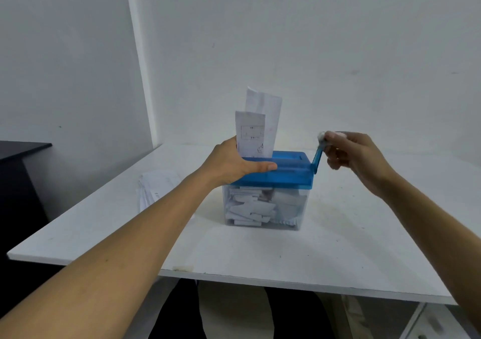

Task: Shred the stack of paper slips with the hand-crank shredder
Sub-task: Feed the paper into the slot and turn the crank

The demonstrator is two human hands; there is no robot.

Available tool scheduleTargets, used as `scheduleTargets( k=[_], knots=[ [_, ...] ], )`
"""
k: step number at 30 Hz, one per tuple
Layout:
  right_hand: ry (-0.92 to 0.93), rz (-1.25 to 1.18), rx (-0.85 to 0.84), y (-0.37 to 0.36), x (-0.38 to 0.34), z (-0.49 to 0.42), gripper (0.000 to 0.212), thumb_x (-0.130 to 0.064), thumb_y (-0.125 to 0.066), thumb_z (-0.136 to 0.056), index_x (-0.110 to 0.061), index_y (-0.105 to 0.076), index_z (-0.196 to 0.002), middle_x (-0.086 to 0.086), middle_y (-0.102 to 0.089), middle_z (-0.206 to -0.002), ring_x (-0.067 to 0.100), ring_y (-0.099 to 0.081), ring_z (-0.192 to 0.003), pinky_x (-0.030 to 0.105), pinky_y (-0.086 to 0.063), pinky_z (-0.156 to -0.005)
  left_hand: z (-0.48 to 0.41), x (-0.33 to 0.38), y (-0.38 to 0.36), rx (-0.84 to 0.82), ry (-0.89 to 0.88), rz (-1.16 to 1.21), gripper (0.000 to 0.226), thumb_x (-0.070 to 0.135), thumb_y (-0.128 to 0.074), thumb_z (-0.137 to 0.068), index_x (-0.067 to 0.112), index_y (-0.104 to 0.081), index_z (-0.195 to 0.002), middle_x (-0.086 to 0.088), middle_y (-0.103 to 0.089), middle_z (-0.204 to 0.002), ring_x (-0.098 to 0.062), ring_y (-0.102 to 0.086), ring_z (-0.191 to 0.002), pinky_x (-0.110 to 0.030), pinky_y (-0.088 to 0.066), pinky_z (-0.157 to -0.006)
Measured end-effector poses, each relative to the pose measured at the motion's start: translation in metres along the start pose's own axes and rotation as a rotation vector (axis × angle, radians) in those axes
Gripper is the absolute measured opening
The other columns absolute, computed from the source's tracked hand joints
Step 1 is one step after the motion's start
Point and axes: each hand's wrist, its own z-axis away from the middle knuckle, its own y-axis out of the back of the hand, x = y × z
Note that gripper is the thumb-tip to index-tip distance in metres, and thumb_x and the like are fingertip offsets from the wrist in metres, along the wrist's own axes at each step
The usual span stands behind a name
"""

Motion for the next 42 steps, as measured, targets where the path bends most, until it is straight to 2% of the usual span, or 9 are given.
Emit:
scheduleTargets(
  k=[4,11,15,18,24,31,34,38,42],
  knots=[
    [-0.060,-0.097,0.143,-0.008,0.015,-0.024,0.019,-0.031,-0.062,-0.099,-0.013,-0.056,-0.098,0.009,-0.070,-0.098,0.017,-0.057,-0.067,0.029,-0.049,-0.061,0.004,0.000,-0.002,0.001,-0.007,-0.010,0.085,0.063,-0.080,-0.060,0.033,-0.049,-0.133,0.016,-0.053,-0.117,-0.012,-0.052,-0.109,-0.011,-0.044,-0.072],
    [-0.250,0.044,0.202,-0.040,0.060,-0.029,0.026,-0.034,-0.054,-0.103,-0.012,-0.052,-0.088,0.014,-0.066,-0.090,0.025,-0.060,-0.077,0.046,-0.057,-0.074,0.005,0.002,0.001,-0.018,-0.016,0.008,0.084,0.069,-0.076,-0.054,0.039,-0.049,-0.128,0.026,-0.054,-0.108,-0.006,-0.053,-0.105,-0.012,-0.044,-0.075],
    [-0.301,0.148,0.191,-0.047,0.083,-0.007,0.022,-0.018,-0.044,-0.105,-0.003,-0.052,-0.091,0.008,-0.056,-0.072,0.019,-0.048,-0.064,0.028,-0.043,-0.054,0.006,0.002,-0.002,-0.001,-0.020,0.008,0.093,0.069,-0.076,-0.055,0.033,-0.049,-0.136,0.021,-0.053,-0.115,-0.009,-0.052,-0.108,-0.013,-0.044,-0.077],
    [-0.339,0.178,0.151,-0.055,0.087,0.013,0.032,-0.031,-0.042,-0.107,-0.004,-0.058,-0.101,0.006,-0.057,-0.079,0.016,-0.048,-0.066,0.027,-0.043,-0.057,0.008,0.000,-0.003,0.041,-0.032,0.017,0.086,0.064,-0.080,-0.061,0.031,-0.050,-0.136,0.019,-0.053,-0.117,-0.008,-0.052,-0.109,-0.010,-0.044,-0.075],
    [-0.360,0.178,0.023,-0.043,0.061,0.060,0.048,-0.044,-0.038,-0.106,-0.004,-0.061,-0.090,0.002,-0.048,-0.064,0.014,-0.043,-0.056,0.025,-0.041,-0.052,0.008,0.003,-0.005,0.044,-0.022,0.002,0.093,0.069,-0.075,-0.056,0.032,-0.050,-0.137,0.017,-0.055,-0.122,-0.009,-0.051,-0.108,-0.010,-0.043,-0.072],
    [-0.156,0.048,-0.251,-0.001,0.002,0.062,0.042,-0.038,-0.065,-0.092,-0.003,-0.052,-0.072,0.008,-0.044,-0.062,0.019,-0.041,-0.057,0.025,-0.041,-0.054,0.007,0.005,-0.002,0.017,-0.003,0.001,0.088,0.067,-0.078,-0.054,0.032,-0.054,-0.132,0.018,-0.057,-0.115,-0.008,-0.054,-0.105,-0.010,-0.043,-0.071],
    [-0.104,-0.032,-0.180,0.001,-0.007,0.037,0.055,-0.047,-0.070,-0.086,0.002,-0.052,-0.069,0.008,-0.043,-0.061,0.018,-0.038,-0.055,0.025,-0.040,-0.052,0.009,0.005,-0.002,0.035,0.002,0.009,0.083,0.067,-0.080,-0.051,0.035,-0.052,-0.123,0.024,-0.057,-0.108,0.001,-0.055,-0.098,-0.010,-0.042,-0.071],
    [-0.091,-0.096,0.032,-0.009,-0.003,0.006,0.035,-0.043,-0.060,-0.094,-0.010,-0.062,-0.085,0.003,-0.055,-0.070,0.017,-0.047,-0.059,0.028,-0.042,-0.054,0.008,0.003,-0.002,0.054,0.015,0.019,0.091,0.066,-0.081,-0.049,0.027,-0.052,-0.126,0.015,-0.060,-0.116,-0.006,-0.057,-0.104,-0.013,-0.046,-0.074],
    [-0.060,-0.052,0.285,-0.027,0.014,-0.022,0.024,-0.037,-0.058,-0.100,-0.015,-0.054,-0.107,0.002,-0.069,-0.094,0.014,-0.057,-0.066,0.024,-0.051,-0.055,0.007,0.000,-0.002,0.059,0.029,-0.008,0.092,0.070,-0.079,-0.046,0.026,-0.051,-0.122,0.015,-0.059,-0.111,-0.004,-0.056,-0.099,-0.018,-0.048,-0.072]
  ],
)
